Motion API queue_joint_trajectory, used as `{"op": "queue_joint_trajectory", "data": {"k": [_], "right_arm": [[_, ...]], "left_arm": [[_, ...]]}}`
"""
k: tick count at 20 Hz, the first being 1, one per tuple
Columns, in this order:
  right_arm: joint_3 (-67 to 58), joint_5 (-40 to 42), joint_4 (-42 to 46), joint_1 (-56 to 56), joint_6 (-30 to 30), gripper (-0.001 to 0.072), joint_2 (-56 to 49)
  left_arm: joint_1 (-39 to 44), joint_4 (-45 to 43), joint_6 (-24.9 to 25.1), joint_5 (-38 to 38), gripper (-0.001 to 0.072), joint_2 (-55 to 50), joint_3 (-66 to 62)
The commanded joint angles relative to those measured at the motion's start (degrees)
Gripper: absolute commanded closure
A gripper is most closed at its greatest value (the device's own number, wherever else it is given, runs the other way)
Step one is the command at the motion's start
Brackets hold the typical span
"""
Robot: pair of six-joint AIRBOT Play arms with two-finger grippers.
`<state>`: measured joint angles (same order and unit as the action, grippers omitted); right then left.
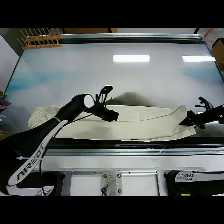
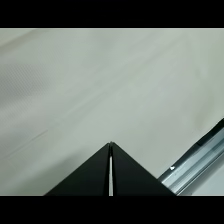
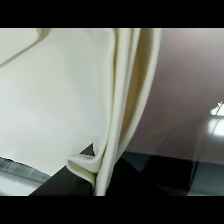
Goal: Fold the clothes and pants, and hang the long-sleeved shirts on hangers.
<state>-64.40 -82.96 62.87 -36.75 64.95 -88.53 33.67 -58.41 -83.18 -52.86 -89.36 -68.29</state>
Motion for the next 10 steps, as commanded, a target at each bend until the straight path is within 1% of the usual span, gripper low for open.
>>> {"op": "queue_joint_trajectory", "data": {"k": [1, 3, 7, 10], "right_arm": [[-4.8, -4.8, 4.5, 4.2, 7.0, 0.0697, 8.2], [-7.5, -7.2, 5.4, 8.5, 9.4, 0.0697, 12.7], [-11.3, -7.8, 11.0, 19.7, 15.9, 0.0697, 19.8], [-12.5, -7.8, 11.1, 27.3, 19.1, 0.0697, 22.8]], "left_arm": [[4.4, 0.1, -0.2, 0.6, 0.0692, -8.3, -7.8], [6.6, 0.1, -0.2, 0.6, 0.0692, -13.0, -13.0], [10.3, 0.2, -0.2, 0.3, 0.0692, -20.6, -22.1], [12.4, 0.2, -0.2, 0.0, 0.0692, -24.4, -27.2]]}}
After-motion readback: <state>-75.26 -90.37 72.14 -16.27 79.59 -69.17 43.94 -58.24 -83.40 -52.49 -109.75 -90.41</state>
